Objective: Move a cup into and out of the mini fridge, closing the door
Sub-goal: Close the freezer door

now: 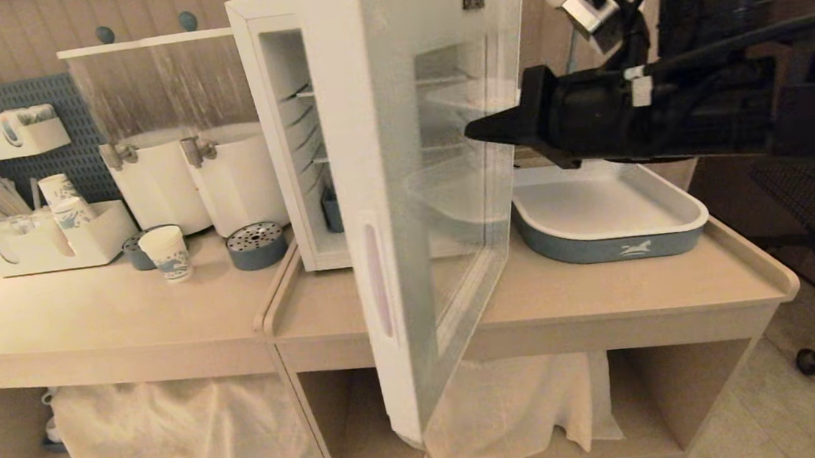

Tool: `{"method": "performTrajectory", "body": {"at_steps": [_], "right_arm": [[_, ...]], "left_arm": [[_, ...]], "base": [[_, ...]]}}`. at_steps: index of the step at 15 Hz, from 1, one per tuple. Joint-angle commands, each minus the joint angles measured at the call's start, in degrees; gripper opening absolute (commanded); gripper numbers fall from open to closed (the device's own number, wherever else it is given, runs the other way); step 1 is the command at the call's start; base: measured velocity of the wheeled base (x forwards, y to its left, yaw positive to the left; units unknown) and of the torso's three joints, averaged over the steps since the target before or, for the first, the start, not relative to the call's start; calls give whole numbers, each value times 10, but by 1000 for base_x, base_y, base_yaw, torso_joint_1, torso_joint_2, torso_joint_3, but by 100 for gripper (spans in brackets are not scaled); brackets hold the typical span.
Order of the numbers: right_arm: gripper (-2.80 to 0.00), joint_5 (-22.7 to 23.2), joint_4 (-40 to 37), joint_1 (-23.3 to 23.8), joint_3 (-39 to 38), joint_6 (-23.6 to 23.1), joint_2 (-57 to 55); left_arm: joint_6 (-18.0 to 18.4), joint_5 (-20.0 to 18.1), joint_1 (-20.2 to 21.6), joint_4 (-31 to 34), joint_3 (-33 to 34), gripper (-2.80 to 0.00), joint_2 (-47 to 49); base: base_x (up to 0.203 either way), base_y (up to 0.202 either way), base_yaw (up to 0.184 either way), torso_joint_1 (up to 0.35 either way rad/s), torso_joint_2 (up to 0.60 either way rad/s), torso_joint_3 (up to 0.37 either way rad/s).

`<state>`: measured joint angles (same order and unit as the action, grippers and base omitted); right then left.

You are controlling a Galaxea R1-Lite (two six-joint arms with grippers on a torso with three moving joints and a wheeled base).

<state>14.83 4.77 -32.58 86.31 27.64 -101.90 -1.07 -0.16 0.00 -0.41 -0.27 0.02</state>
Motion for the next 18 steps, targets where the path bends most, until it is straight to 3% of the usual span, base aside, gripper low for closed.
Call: {"method": "performTrajectory", "body": {"at_steps": [1,4,8,9,11,14,18], "right_arm": [[-280,-12,-15,-7,70,-1,-84],[-280,-47,-70,-10,196,-13,-161],[-280,-236,-63,-7,253,-143,-244],[-280,-263,-52,1,253,-169,-249],[-280,-277,-40,9,253,-179,-254],[-280,-283,13,15,255,-240,-274],[-280,-296,52,15,255,-270,-285]], "left_arm": [[-1,0,0,0,0,-280,-1],[-1,0,0,0,0,-280,-1],[-1,0,0,0,0,-280,-1],[-1,0,0,0,0,-280,-1],[-1,0,0,0,0,-280,-1],[-1,0,0,0,0,-280,-1],[-1,0,0,0,0,-280,-1]], "base": [[0,0,0,0,0,0],[0,0,0,0,0,0],[0,0,0,0,0,0],[0,0,0,0,0,0],[0,0,0,0,0,0],[0,0,0,0,0,0],[0,0,0,0,0,0]]}}
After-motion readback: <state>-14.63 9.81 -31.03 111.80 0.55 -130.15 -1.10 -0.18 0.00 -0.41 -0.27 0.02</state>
